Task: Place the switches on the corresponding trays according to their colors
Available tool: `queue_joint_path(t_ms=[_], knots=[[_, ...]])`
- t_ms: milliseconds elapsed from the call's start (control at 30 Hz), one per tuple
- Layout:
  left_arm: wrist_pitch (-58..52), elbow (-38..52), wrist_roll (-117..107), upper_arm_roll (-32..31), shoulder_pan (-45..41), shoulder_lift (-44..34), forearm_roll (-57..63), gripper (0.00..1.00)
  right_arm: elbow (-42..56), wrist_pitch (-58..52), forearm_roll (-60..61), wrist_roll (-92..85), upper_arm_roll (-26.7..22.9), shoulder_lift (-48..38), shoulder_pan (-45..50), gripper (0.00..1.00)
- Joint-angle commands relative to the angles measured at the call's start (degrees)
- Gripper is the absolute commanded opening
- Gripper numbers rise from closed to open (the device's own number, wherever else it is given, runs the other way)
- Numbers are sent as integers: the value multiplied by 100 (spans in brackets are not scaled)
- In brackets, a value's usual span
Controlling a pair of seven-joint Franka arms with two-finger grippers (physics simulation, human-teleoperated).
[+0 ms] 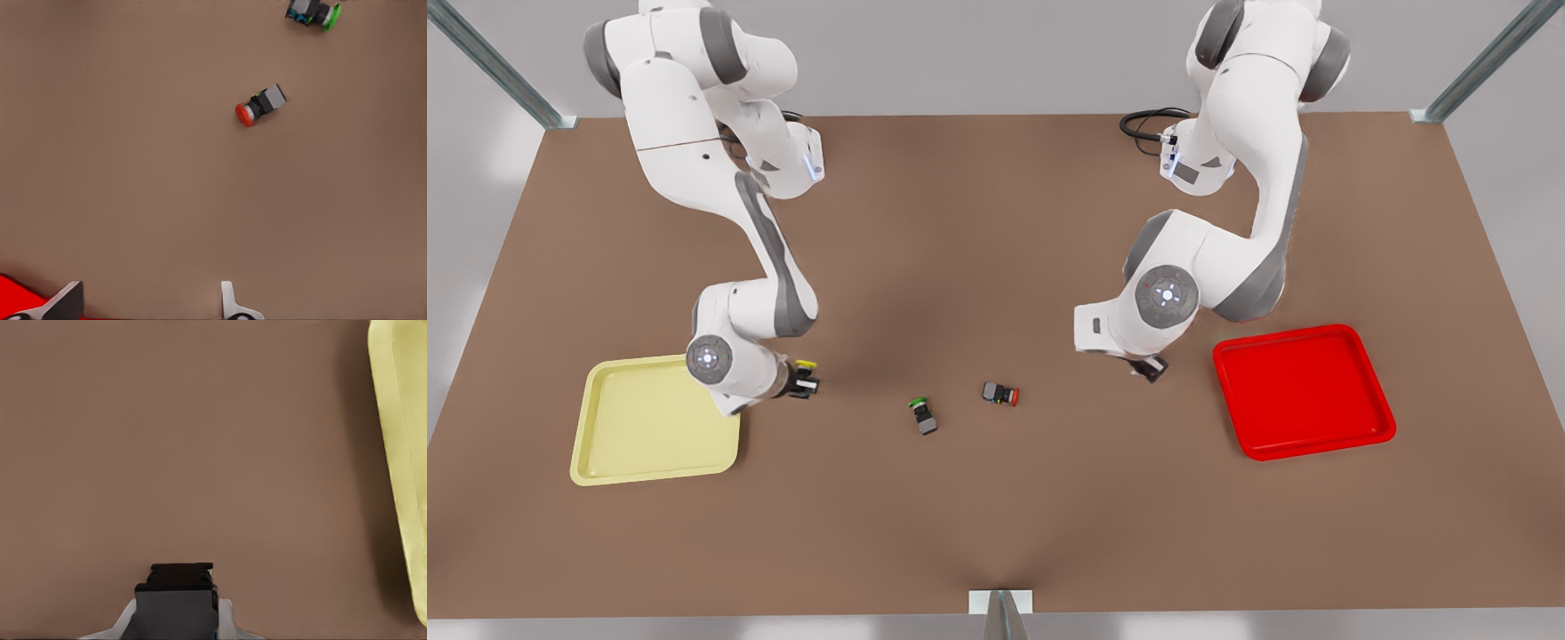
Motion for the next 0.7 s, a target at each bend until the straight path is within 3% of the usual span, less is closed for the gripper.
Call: queue_joint_path(t_ms=[0, 133, 200, 433, 500, 533, 600, 667], knots=[[116, 8, 51, -70, -11, 90, -158, 100, -10, -5, -22, -156, -1, 0, -81, 52], [1188, 34, 2784, -317, -186, 723, -114, 100, -54, -119, -242, -526, -274, -53, -494, 52], [1777, 26, 2733, -299, -635, 1012, 88, 100, -10, -75, -549, -693, -300, 9, -802, 53], [2753, 78, 2398, -299, -775, 1857, 105, 100, 228, 434, -681, -2055, -309, 553, -1629, 54], [2753, 70, 2433, -299, -969, 1900, 299, 100, 236, 452, -681, -2108, -309, 571, -1681, 71], [2762, 78, 2442, -299, -995, 1962, 351, 100, 236, 461, -681, -2099, -309, 571, -1681, 91], [2770, 122, 2644, -299, -995, 2067, 422, 100, 245, 461, -681, -2099, -309, 571, -1681, 100], [2753, 193, 2908, -273, -942, 2155, 422, 100, 236, 522, -681, -2099, -309, 589, -1690, 100]])
